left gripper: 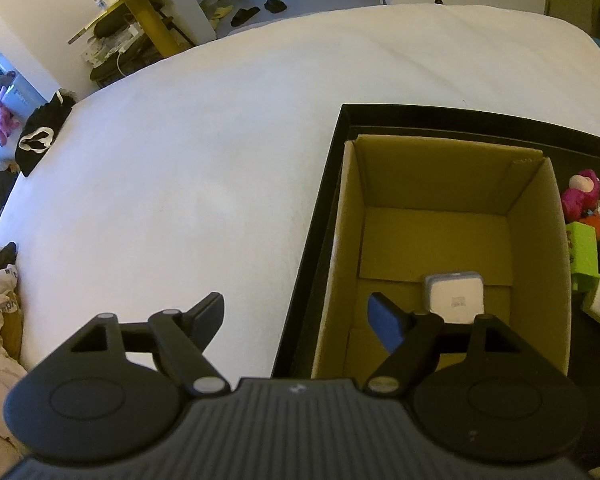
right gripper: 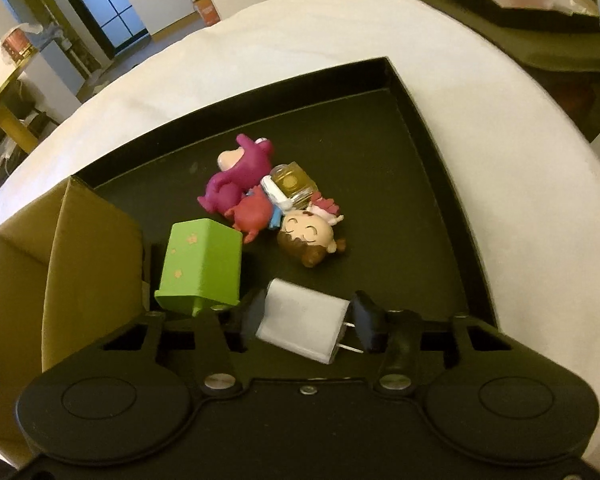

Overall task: Organize rigid objects
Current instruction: 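Move the right gripper back to the white flat plug charger, then close the right gripper on the white plug charger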

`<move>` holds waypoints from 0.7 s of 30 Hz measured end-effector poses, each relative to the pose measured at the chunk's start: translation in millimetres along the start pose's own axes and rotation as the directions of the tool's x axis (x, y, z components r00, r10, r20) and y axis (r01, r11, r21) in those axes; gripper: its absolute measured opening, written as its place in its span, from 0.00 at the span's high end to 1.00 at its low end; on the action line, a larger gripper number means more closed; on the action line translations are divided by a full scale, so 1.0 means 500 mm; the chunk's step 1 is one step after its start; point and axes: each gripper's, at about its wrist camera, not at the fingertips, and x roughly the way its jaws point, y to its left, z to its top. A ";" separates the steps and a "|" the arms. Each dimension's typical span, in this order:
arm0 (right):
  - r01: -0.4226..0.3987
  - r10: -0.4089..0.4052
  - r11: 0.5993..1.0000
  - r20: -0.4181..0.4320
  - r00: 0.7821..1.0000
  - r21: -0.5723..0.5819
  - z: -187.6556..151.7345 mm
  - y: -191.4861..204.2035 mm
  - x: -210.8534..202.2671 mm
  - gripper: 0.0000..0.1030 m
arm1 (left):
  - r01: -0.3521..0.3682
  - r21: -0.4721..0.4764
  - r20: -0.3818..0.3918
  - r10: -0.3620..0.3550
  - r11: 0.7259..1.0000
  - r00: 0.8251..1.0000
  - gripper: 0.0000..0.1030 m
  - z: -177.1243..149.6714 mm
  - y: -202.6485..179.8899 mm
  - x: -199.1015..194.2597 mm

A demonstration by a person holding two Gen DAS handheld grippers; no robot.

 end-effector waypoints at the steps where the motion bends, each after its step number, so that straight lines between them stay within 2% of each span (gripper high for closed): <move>1: 0.015 -0.015 1.000 0.002 1.000 -0.017 0.000 -0.001 -0.007 0.85 | 0.004 -0.002 0.001 -0.004 1.000 1.000 0.24 -0.001 0.001 -0.001; 2: 0.015 -0.015 1.000 0.000 1.000 -0.020 -0.002 -0.003 -0.011 0.91 | 0.008 -0.002 0.002 -0.008 1.000 1.000 0.24 -0.004 0.001 -0.002; 11: 0.020 -0.021 0.999 -0.036 0.999 -0.025 -0.011 0.001 -0.011 0.89 | 0.029 -0.019 0.006 -0.029 0.999 1.000 0.24 -0.021 0.010 -0.008; 15: -0.056 0.062 0.995 -0.080 0.995 0.077 -0.020 -0.023 -0.013 0.89 | 0.036 -0.032 0.002 -0.036 0.999 0.999 0.24 -0.024 0.017 -0.011; 19: -0.093 0.106 0.983 -0.076 0.991 0.160 -0.025 -0.048 -0.026 0.89 | 0.034 -0.025 0.015 -0.034 0.999 0.999 0.24 -0.021 0.017 -0.012; 20: -0.094 0.107 0.982 -0.074 0.991 0.164 -0.026 -0.050 -0.028 0.88 | 0.034 -0.027 0.015 -0.033 0.999 0.999 0.24 -0.021 0.017 -0.011; 21: -0.091 0.104 0.983 -0.071 0.992 0.159 -0.027 -0.050 -0.030 0.83 | 0.034 -0.029 0.014 -0.034 0.999 0.999 0.24 -0.023 0.016 -0.010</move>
